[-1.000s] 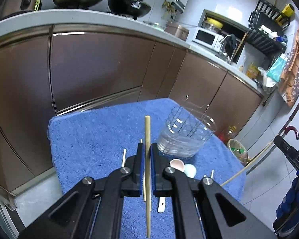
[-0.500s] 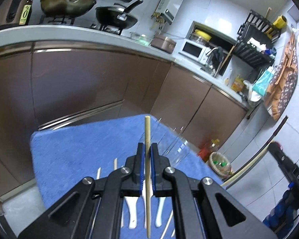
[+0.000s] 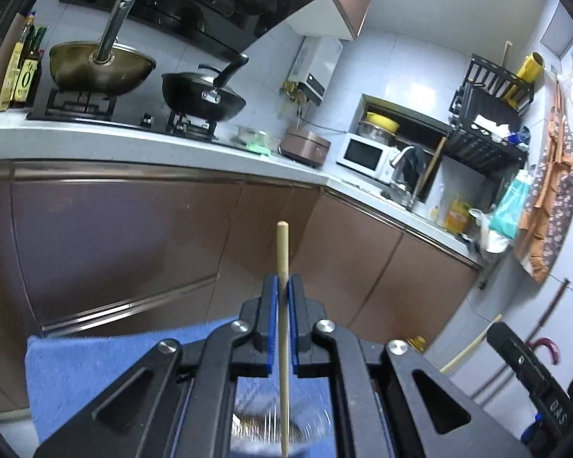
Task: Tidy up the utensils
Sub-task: 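Carry both chopsticks over the clear holder and open both grippers to drop them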
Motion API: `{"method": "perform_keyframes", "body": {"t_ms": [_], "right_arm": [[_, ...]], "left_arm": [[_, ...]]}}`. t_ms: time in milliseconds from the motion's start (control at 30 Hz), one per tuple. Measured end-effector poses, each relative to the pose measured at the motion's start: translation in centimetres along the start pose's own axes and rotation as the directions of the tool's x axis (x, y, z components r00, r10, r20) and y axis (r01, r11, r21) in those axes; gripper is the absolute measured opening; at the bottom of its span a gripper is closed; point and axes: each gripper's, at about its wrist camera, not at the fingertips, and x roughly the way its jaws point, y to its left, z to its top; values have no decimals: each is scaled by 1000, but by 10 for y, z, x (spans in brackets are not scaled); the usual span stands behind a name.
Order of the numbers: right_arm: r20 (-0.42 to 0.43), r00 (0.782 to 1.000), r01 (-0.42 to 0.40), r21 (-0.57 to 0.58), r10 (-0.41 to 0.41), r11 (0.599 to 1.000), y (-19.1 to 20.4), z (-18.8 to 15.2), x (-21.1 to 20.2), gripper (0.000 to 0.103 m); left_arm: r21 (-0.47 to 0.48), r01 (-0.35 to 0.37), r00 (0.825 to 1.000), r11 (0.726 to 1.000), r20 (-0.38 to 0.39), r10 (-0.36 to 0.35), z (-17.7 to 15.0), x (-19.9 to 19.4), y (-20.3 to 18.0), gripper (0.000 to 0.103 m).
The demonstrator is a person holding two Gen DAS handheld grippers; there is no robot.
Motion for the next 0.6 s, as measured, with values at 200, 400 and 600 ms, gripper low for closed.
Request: {"method": "perform_keyframes", "body": {"t_ms": [200, 400, 600], "right_arm": [[-36, 997, 65, -25, -66, 998, -12, -28, 49, 6], [-121, 989, 82, -19, -84, 996, -24, -73, 85, 6], [-178, 980, 91, -7, -91, 996, -32, -98, 89, 8]], "left_arm": [[5, -60, 998, 998, 9, 60, -26, 56, 5, 5], [34, -114, 994, 993, 2, 114, -69, 96, 14, 5], [55, -112, 994, 992, 9, 111, -93, 103, 19, 7]]}}
